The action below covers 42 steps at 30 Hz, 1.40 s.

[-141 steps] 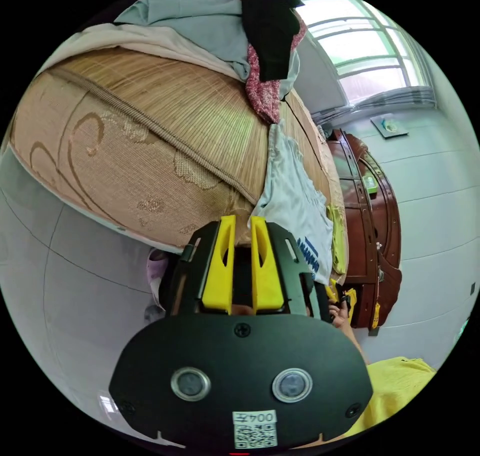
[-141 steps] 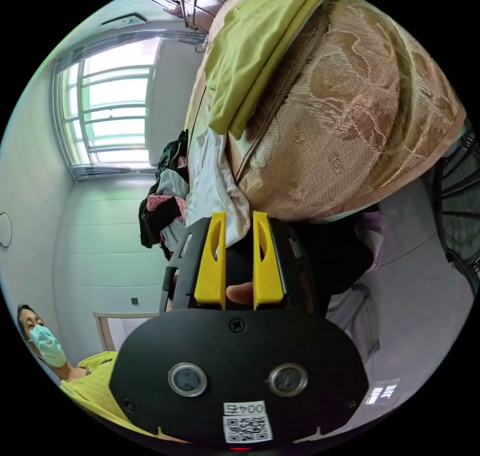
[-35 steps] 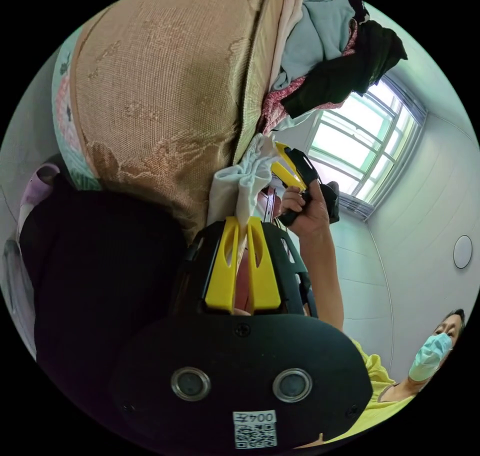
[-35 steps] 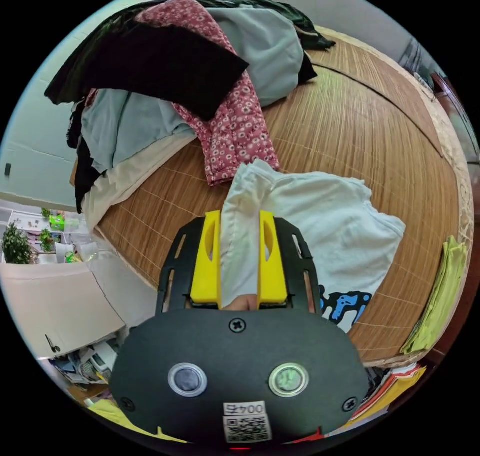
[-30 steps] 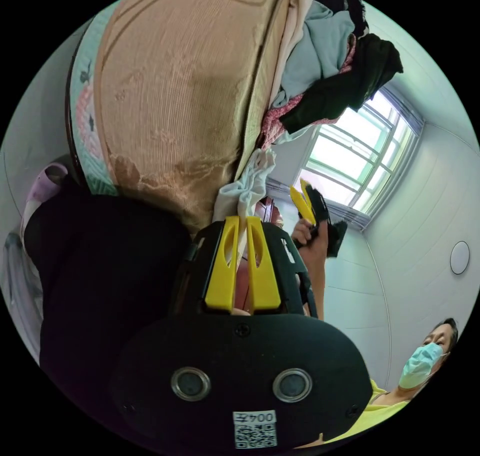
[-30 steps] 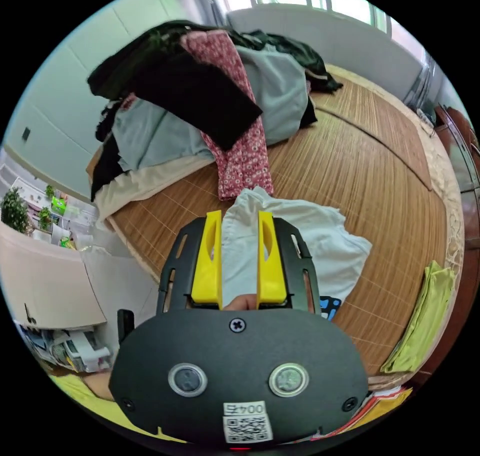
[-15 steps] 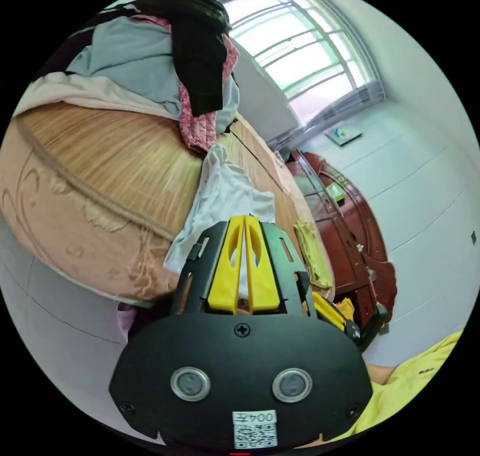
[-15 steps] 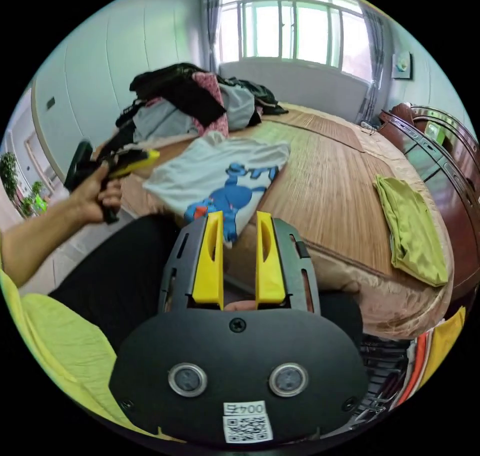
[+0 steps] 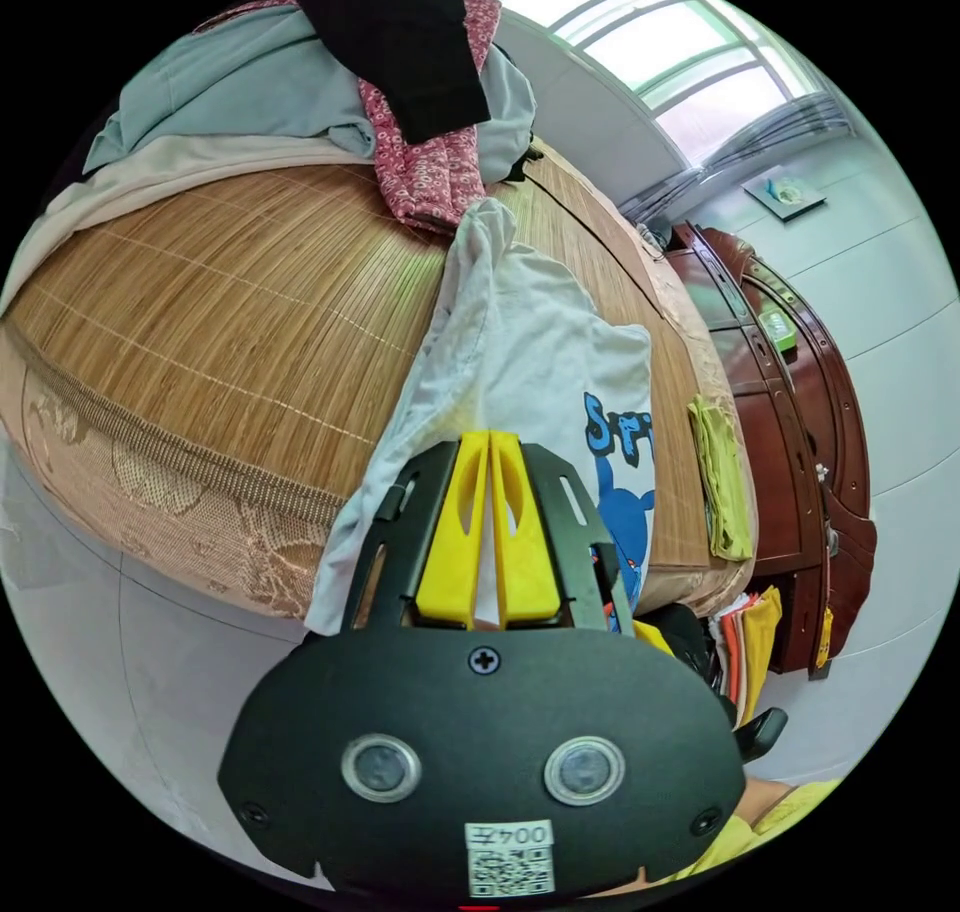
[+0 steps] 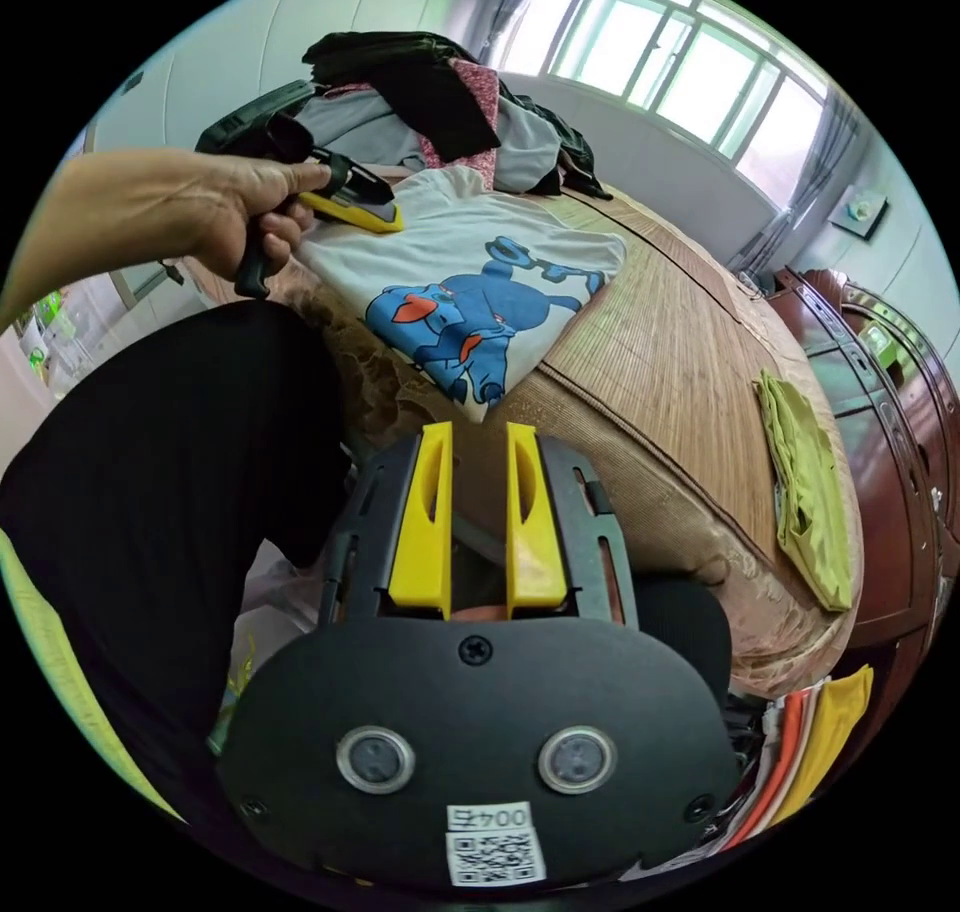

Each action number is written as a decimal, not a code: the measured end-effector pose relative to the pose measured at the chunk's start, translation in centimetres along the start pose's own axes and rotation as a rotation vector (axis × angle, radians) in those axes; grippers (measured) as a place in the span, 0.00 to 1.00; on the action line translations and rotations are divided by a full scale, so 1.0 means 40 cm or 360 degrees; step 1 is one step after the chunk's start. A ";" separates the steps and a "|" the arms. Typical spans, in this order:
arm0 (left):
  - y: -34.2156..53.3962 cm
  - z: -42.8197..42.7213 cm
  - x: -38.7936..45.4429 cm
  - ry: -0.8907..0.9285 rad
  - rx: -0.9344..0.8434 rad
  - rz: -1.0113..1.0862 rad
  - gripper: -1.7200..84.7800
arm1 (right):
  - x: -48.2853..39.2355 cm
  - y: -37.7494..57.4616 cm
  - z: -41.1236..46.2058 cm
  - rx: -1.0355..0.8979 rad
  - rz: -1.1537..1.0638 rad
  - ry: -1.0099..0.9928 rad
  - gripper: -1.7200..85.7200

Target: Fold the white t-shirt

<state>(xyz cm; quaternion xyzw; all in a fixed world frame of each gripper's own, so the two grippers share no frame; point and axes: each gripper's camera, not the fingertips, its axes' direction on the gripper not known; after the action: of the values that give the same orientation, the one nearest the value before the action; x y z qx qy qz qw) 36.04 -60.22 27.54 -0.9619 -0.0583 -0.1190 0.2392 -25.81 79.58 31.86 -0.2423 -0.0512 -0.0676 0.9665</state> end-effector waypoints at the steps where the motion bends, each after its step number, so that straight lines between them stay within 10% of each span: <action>1: -0.005 0.008 0.003 0.0017 -0.0007 -0.0014 0.03 | 0.008 0.001 -0.002 -0.0002 -0.0006 0.0015 0.12; 14: -0.042 0.065 0.032 0.0064 0.0007 -0.0010 0.03 | 0.185 0.018 -0.074 -0.0012 -0.0005 0.0078 0.03; 34: -0.232 0.065 0.046 0.0295 0.0192 0.0013 0.02 | 1.096 -0.025 -0.106 0.0108 0.1008 -0.1338 0.17; 42: -0.341 0.159 -0.125 0.0274 0.0143 -0.0297 0.02 | 1.305 -0.180 0.006 -0.0039 0.1126 -0.1398 0.18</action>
<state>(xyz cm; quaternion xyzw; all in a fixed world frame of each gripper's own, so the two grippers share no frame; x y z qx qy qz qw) 30.18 -45.47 26.88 -0.9269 -0.1321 -0.2200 0.2740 24.50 67.89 42.29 -0.2613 -0.3635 0.3673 0.8153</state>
